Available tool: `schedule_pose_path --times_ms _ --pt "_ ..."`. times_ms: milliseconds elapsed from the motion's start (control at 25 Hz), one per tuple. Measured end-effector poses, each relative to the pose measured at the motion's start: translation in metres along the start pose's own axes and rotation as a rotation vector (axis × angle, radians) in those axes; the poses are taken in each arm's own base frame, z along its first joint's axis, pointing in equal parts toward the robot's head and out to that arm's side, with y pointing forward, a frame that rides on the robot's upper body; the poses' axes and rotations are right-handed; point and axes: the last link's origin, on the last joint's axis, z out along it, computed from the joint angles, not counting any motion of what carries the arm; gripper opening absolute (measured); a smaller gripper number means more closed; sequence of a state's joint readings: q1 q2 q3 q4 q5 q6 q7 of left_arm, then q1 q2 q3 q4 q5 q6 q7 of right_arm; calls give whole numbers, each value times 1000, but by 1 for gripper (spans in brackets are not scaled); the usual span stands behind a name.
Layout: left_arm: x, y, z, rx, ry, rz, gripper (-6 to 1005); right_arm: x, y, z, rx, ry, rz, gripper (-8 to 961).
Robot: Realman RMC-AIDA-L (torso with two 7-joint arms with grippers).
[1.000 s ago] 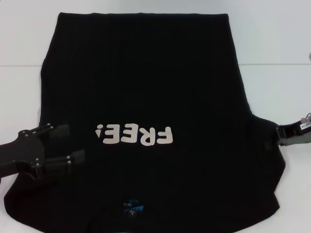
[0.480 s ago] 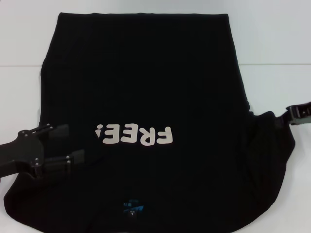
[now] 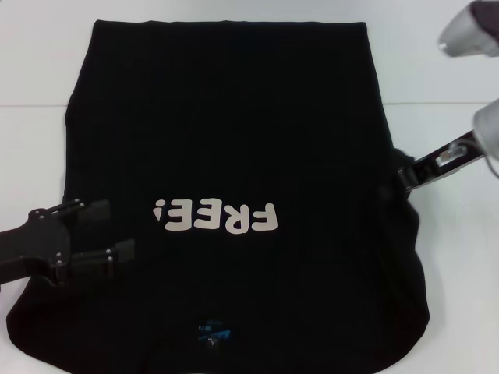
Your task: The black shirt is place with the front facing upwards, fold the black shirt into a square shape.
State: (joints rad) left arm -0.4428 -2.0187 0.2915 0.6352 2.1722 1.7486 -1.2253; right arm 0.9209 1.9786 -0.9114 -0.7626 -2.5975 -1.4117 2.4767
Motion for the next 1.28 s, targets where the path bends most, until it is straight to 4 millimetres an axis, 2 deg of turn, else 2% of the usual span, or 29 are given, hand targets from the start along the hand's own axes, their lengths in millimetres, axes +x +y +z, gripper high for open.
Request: schedule_pose_path --times_ms 80,280,560,760,880,1080,1280 --pt "0 0 0 0 0 0 922 -3 16 11 -6 32 -72 43" --pt "0 0 0 0 0 0 923 -4 29 20 -16 49 -125 46" --pt "0 0 1 2 3 -15 924 -5 34 22 -93 -14 -94 49" --pt "1 -2 -2 26 31 -63 924 8 32 16 -243 -135 -83 165" --pt "3 -7 -7 65 61 -150 925 23 24 13 -335 -243 -77 234" --pt "9 -14 -18 83 74 -318 927 63 3 16 -373 -371 -121 477" --pt "17 -23 -38 74 -15 -604 922 99 3 30 -333 -447 -310 684"
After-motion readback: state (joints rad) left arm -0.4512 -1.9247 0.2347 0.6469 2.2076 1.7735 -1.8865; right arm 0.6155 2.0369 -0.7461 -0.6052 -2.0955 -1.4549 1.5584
